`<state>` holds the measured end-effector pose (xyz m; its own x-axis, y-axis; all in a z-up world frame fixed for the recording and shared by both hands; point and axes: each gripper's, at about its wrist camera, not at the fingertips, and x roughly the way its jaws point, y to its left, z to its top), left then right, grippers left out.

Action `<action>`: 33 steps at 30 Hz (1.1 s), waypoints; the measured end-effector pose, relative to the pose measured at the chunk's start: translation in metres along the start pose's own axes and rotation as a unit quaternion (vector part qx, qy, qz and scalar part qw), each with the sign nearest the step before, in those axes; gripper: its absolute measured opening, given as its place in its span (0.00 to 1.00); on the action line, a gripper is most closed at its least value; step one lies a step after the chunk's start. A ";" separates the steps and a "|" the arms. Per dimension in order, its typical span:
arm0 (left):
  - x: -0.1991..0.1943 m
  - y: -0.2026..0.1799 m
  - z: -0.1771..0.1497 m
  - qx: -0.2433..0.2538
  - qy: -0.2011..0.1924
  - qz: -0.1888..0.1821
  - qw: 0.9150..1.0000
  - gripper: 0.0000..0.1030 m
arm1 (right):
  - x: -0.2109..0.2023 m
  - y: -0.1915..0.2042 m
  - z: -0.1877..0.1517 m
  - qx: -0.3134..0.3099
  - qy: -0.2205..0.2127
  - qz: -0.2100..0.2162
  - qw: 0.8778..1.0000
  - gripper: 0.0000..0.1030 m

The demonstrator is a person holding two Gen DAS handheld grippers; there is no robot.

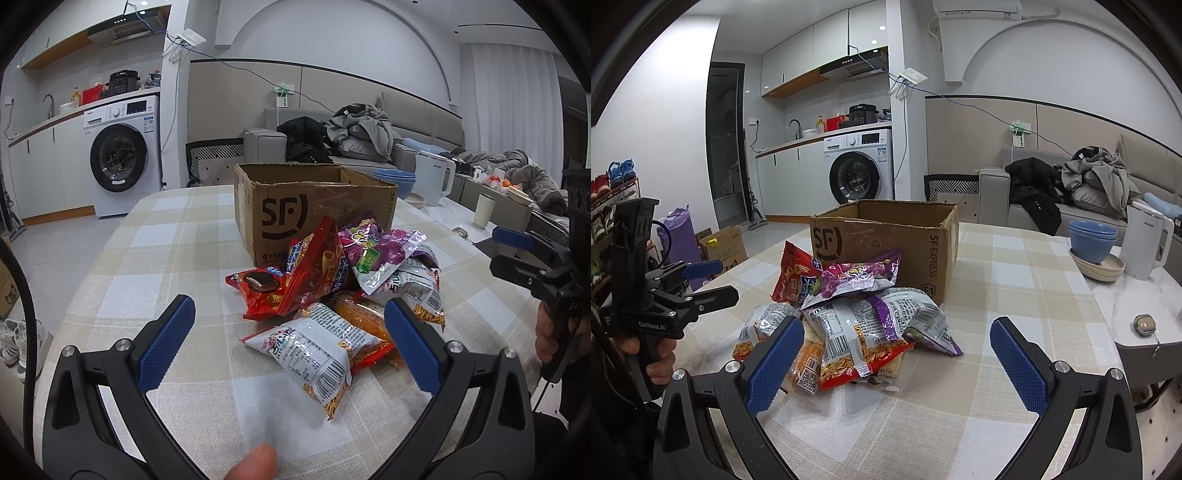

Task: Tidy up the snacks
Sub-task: 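Move both tools toward the snack pile in front of the box, then grasp the white chip bag with the left gripper while the right grasps the purple gummy bag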

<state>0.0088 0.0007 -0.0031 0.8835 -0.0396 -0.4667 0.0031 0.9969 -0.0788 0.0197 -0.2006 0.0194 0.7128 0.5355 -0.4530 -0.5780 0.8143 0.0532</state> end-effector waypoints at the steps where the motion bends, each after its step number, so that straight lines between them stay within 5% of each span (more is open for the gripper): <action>1: -0.001 -0.001 0.000 0.002 -0.001 -0.005 1.000 0.99 | 0.000 0.001 0.001 0.000 0.001 0.001 1.000 1.00; 21: 0.019 -0.004 -0.002 0.026 0.061 -0.017 0.998 0.99 | 0.027 0.008 0.011 -0.005 0.064 0.028 0.998 0.98; 33: 0.056 0.000 -0.003 0.001 0.120 -0.038 0.992 0.99 | 0.051 -0.001 0.018 -0.003 0.092 0.032 0.995 0.98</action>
<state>0.0568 -0.0021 -0.0322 0.7433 -0.1304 -0.6562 0.0673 0.9904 -0.1206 0.0637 -0.1700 0.0125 0.5895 0.5354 -0.6049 -0.6231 0.7779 0.0813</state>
